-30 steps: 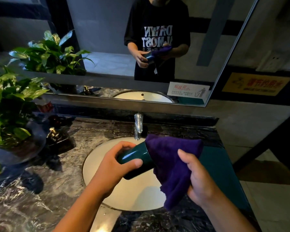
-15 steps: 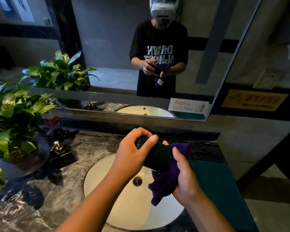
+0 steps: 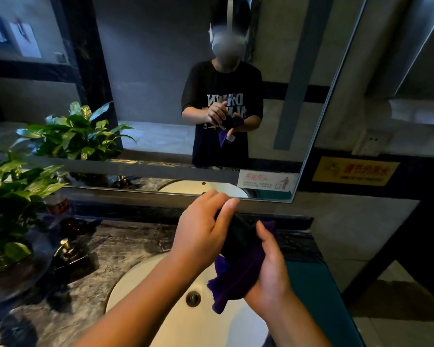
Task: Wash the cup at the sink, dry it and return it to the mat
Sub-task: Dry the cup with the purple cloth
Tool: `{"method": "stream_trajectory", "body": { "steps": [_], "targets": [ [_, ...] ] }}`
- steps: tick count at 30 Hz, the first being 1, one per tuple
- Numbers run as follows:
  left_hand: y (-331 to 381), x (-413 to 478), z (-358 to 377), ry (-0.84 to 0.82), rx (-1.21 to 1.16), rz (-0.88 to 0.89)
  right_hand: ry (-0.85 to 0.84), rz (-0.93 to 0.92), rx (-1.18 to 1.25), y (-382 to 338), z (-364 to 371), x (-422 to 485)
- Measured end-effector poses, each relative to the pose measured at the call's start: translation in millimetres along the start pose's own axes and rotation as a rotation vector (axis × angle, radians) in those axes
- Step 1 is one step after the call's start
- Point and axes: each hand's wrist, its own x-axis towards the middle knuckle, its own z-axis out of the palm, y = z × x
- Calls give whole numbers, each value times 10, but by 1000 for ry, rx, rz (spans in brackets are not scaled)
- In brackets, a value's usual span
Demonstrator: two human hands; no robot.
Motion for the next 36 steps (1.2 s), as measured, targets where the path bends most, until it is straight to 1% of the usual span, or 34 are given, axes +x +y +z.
{"method": "stream_trajectory", "body": {
  "steps": [3,5,6,7,9,11,13,14,15,17,18,19,20,21,23,25,27,29,31,33,34,36],
  "targets": [
    [-106,-100,1,-16,75,226,16,98,64,-8,-49,1],
    [-222,-195,-14,-40,99,381,-34,149,62,18,-67,-19],
    [-271,-255,-16,-56,92,397,-55,166,49,48,-86,-28],
    [-303,-315,-17,-68,69,358,-60,171,22,82,-111,-30],
    [-308,-420,-12,-76,-62,164,-37,146,-80,121,-145,-23],
    [-243,-480,21,-92,-310,-58,22,84,-208,98,-148,2],
    [-164,-503,51,-126,-561,-362,76,-28,-412,43,-139,-4],
    [-125,-508,47,-167,-637,-547,84,-72,-532,26,-149,-18],
    [-94,-508,28,-229,-665,-709,77,-112,-652,12,-166,-38],
    [-119,-538,-17,-345,-728,-931,-10,-176,-827,27,-228,-76],
    [-143,-544,-41,-340,-818,-1014,-73,-203,-883,55,-250,-96],
    [-159,-553,-59,-297,-912,-1093,-122,-211,-930,94,-256,-112],
    [-164,-562,-59,-236,-965,-1154,-150,-200,-966,126,-262,-124],
    [-161,-577,-34,-169,-967,-1189,-161,-182,-973,156,-269,-128],
    [-145,-609,76,-45,-871,-1173,-141,-130,-882,201,-283,-114],
    [-114,-643,166,67,-713,-1043,-77,-30,-667,233,-281,-90],
    [-142,-690,214,101,-542,-824,10,50,-421,260,-295,-50],
    [-191,-774,223,69,-415,-684,53,120,-291,304,-349,-17],
    [-265,-898,247,32,-299,-574,76,187,-251,340,-405,-14],
    [-321,-991,264,0,-208,-453,78,215,-253,365,-468,-32],
    [-347,-1021,265,-8,-192,-415,73,220,-268,379,-480,-41],
    [-384,-1030,254,-14,-255,-410,64,197,-297,415,-487,-41]
  ]
}}
